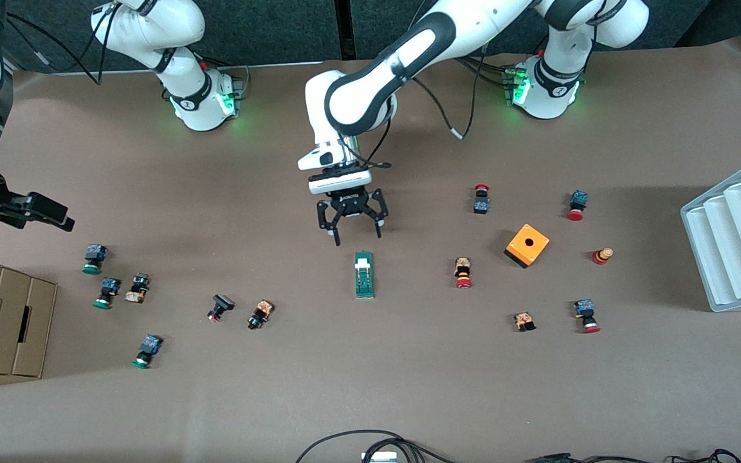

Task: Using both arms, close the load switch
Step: 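Lower the open left gripper over the green load switch, then close the left gripper on the green switch body, then reach the right gripper to the white lever while the left gripper holds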

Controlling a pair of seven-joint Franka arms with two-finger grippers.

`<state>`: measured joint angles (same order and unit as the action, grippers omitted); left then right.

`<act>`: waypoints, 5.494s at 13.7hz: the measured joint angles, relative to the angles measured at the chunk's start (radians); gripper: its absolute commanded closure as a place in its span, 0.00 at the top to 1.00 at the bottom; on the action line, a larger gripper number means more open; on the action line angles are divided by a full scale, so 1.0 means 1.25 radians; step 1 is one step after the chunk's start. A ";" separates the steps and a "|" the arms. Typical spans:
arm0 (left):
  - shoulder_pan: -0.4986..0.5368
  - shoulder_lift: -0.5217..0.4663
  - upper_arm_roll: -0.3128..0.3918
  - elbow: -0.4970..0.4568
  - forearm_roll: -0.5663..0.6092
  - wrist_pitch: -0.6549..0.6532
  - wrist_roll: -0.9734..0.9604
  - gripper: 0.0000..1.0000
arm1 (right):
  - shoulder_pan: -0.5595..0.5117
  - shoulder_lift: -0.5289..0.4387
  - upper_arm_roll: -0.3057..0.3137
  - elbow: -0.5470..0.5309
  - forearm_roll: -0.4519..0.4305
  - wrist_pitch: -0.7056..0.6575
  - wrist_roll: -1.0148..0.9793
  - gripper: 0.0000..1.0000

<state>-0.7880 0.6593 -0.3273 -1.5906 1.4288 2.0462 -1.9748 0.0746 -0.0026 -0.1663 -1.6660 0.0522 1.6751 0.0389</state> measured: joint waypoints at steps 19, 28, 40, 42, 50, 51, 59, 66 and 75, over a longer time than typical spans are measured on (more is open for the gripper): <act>-0.011 0.222 0.005 0.000 0.428 -0.078 -0.337 1.00 | 0.000 0.000 0.000 0.000 0.000 0.000 0.000 0.99; -0.010 0.267 0.012 0.001 0.494 -0.081 -0.429 1.00 | 0.000 0.000 0.000 0.000 0.000 0.000 0.000 0.99; -0.009 0.274 0.011 -0.044 0.504 -0.113 -0.472 1.00 | 0.000 0.000 0.000 0.000 0.000 0.002 0.000 0.99; -0.009 0.274 0.008 -0.050 0.504 -0.127 -0.472 1.00 | 0.000 0.000 0.000 0.000 0.000 0.003 0.000 0.99; -0.009 0.271 -0.012 -0.043 0.467 -0.131 -0.438 0.94 | 0.140 0.059 0.014 0.000 0.012 0.030 0.166 0.99; -0.009 0.271 -0.015 -0.040 0.464 -0.131 -0.436 0.94 | 0.165 0.073 0.015 0.000 0.015 0.051 0.214 0.99; -0.008 0.271 -0.026 -0.029 0.453 -0.132 -0.424 0.61 | 0.390 0.256 0.019 0.056 0.090 0.263 0.849 0.98; -0.009 0.271 -0.026 -0.029 0.453 -0.132 -0.420 0.59 | 0.514 0.471 0.018 0.147 0.171 0.449 1.273 0.94; -0.009 0.271 -0.026 -0.029 0.452 -0.132 -0.419 0.60 | 0.568 0.554 0.017 0.106 0.200 0.514 1.387 0.62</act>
<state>-0.7990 0.9980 -0.3596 -1.6274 1.9939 1.8807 -2.4986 0.7846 0.6903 -0.1456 -1.5330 0.3023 2.3181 1.7732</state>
